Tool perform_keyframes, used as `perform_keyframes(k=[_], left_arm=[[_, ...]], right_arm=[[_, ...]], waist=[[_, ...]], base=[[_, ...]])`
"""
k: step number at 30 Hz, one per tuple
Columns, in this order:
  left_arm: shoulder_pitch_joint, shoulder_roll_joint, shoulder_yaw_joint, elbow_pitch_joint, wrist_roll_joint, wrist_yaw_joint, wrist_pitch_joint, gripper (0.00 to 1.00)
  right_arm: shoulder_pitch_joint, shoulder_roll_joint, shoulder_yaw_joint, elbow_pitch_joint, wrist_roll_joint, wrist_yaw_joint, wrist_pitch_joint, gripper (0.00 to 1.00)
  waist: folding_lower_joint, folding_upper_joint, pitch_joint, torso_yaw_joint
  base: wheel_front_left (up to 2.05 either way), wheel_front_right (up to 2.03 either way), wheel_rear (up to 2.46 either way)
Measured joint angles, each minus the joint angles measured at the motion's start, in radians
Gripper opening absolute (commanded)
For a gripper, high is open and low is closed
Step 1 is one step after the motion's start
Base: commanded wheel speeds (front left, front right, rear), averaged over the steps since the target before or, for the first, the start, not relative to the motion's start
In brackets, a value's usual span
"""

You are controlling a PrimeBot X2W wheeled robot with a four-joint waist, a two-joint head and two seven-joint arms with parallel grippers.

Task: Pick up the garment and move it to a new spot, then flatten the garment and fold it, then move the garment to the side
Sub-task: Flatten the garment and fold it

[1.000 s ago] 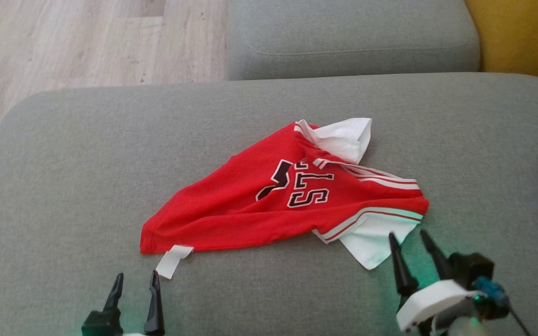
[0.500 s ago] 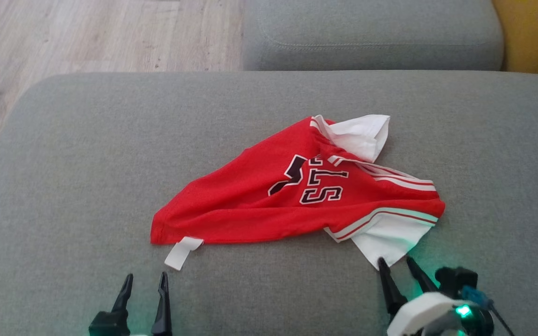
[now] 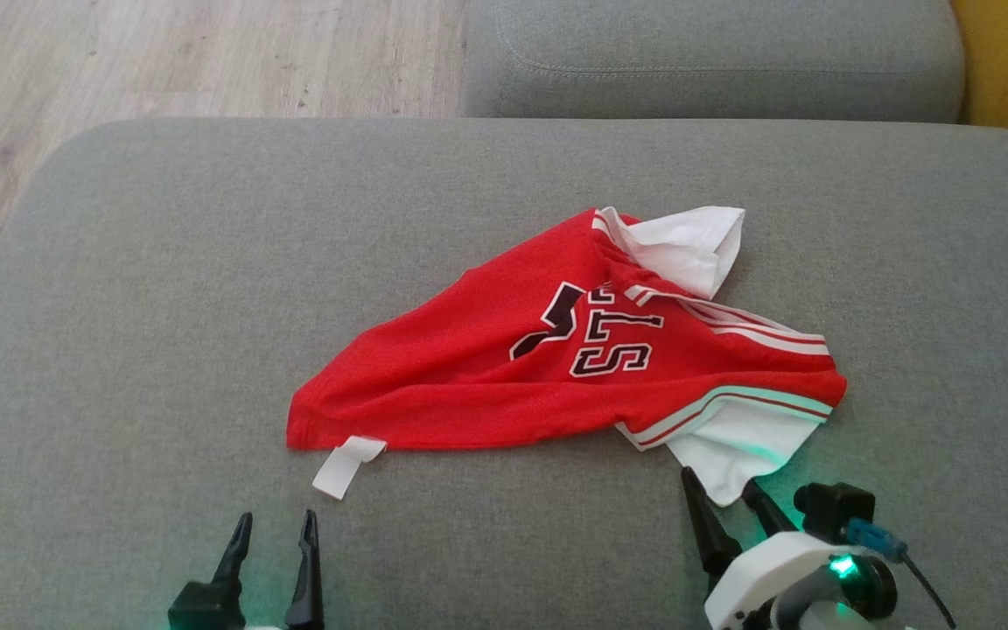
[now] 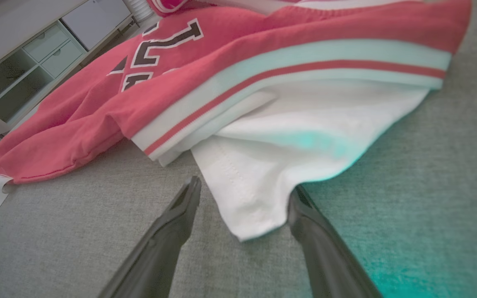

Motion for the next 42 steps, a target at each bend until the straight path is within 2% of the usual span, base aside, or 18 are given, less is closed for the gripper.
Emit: perform_keyframes(k=[5,6,7,8,17,25,31,37,42], left_arm=[[-0.009,0.0,-0.001,0.006,0.004,-0.008,0.0,1.0],[-0.013,0.0,-0.001,0.007,0.004,-0.009,0.0,1.0],[-0.016,0.0,-0.001,0.006,0.004,-0.009,0.0,1.0],[-0.016,0.0,-0.001,0.007,0.004,-0.009,0.0,1.0],[-0.013,0.0,0.0,0.006,-0.016,-0.016,0.0,1.0],[-0.013,0.0,0.009,0.007,-0.084,-0.017,0.0,1.0],[-0.025,-0.002,0.043,0.024,-0.13,-0.036,0.0,1.0],[-0.098,-0.002,0.106,0.057,-0.133,-0.048,0.0,1.0],[-0.163,-0.002,0.119,0.105,-0.113,-0.071,0.0,1.0]], right_arm=[[-0.007,0.0,-0.004,0.018,0.017,0.0,0.0,1.0],[-0.01,0.0,-0.005,0.023,0.022,0.0,0.0,0.96],[-0.017,0.001,-0.01,0.034,0.035,0.0,-0.001,0.65],[-0.019,0.001,-0.018,0.035,0.039,0.0,-0.001,0.0],[0.02,0.008,-0.139,0.017,0.009,0.0,0.002,0.0],[0.1,0.008,-0.215,-0.067,-0.064,0.0,0.005,0.0],[0.108,0.008,-0.223,-0.118,-0.093,0.0,0.006,0.0],[0.101,0.008,-0.214,-0.147,-0.102,0.0,0.006,0.0],[0.086,0.008,-0.198,-0.164,-0.101,0.0,0.006,0.0]], waist=[[0.0,0.0,0.001,0.003],[0.0,0.0,0.001,0.003],[0.0,0.0,0.001,0.003],[0.0,0.0,0.002,0.002],[0.0,0.0,-0.011,-0.025],[0.0,0.0,-0.018,-0.079],[0.0,0.0,0.003,-0.111],[0.0001,0.0,0.035,-0.129],[0.0001,0.0,0.071,-0.143]], base=[[0.0,0.0,0.0],[0.0,0.0,0.0],[0.0,0.0,0.0],[0.0,0.0,0.0],[0.0,0.0,0.0],[0.0,0.0,0.0],[0.0,0.0,0.0],[0.0,0.0,0.0],[0.0,0.0,0.0]])
